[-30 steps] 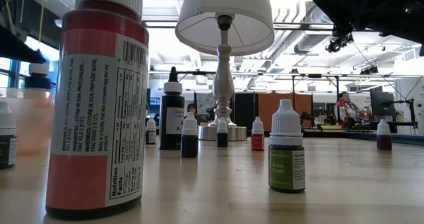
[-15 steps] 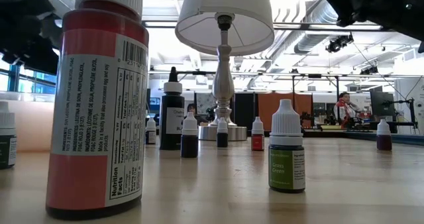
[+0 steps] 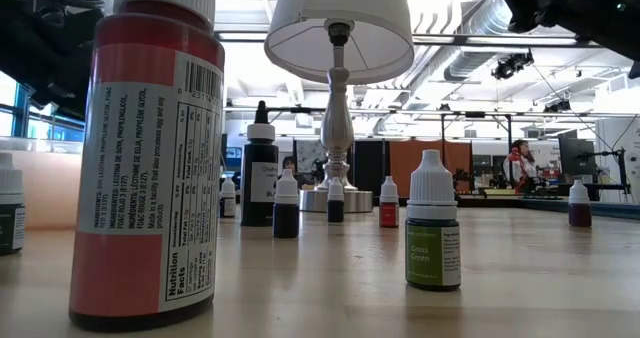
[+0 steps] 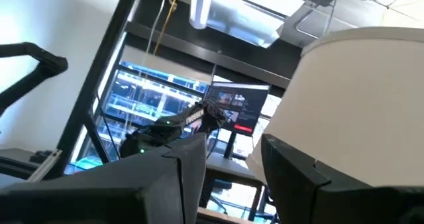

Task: Pick & Place food coloring
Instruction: Put the big blue food coloring bottle into the orange bin, then put the big black food coloring bottle into the orange bin

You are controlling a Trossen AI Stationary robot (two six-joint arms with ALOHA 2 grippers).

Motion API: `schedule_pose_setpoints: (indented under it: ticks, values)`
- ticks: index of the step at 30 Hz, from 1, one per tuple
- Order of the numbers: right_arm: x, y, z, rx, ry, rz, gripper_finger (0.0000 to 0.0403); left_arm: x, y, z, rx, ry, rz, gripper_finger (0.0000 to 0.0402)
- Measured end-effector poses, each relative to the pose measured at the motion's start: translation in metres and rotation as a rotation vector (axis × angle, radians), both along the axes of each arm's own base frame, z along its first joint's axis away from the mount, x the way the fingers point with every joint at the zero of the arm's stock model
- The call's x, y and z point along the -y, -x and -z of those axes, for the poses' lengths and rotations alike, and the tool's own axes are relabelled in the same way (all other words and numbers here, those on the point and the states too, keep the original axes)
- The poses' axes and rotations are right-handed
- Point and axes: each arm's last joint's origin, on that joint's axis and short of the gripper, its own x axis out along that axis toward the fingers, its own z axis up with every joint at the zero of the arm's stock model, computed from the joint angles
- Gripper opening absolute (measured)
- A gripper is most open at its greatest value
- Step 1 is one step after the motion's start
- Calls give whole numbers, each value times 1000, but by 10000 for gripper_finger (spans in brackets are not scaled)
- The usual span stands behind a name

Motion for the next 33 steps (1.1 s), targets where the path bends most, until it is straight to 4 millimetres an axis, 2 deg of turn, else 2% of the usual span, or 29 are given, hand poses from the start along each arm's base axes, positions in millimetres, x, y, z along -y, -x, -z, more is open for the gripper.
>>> schedule_pose_setpoints:
  ticks: [3, 5, 10, 13, 20, 24, 27, 33]
  values:
    - [0, 0, -1, 7, 1, -3, 138, 1, 0, -3, -18, -16, 17, 118]
    - [0, 0, 0, 6, 1, -3, 138, 2, -1, -13, -41, -14, 29, 120]
    - [0, -1, -2, -5, -2, -5, 138, 4, -4, -53, -96, -41, 53, 120]
    - [-1, -12, -9, -88, -39, -27, 138, 6, -6, -82, -107, -58, 73, 121]
    - [-6, -71, -27, -461, -125, -69, 137, 9, -10, -147, -57, -58, 151, 121]
    - [-11, -111, -20, -575, -140, -98, 137, 6, -7, -173, -47, -68, 179, 121]
    - [-14, -140, -9, -624, -161, -95, 137, 4, -4, -181, -51, -82, 177, 121]
    - [-18, -190, 21, -693, -247, -101, 137, 0, -1, -183, -46, -130, 160, 121]
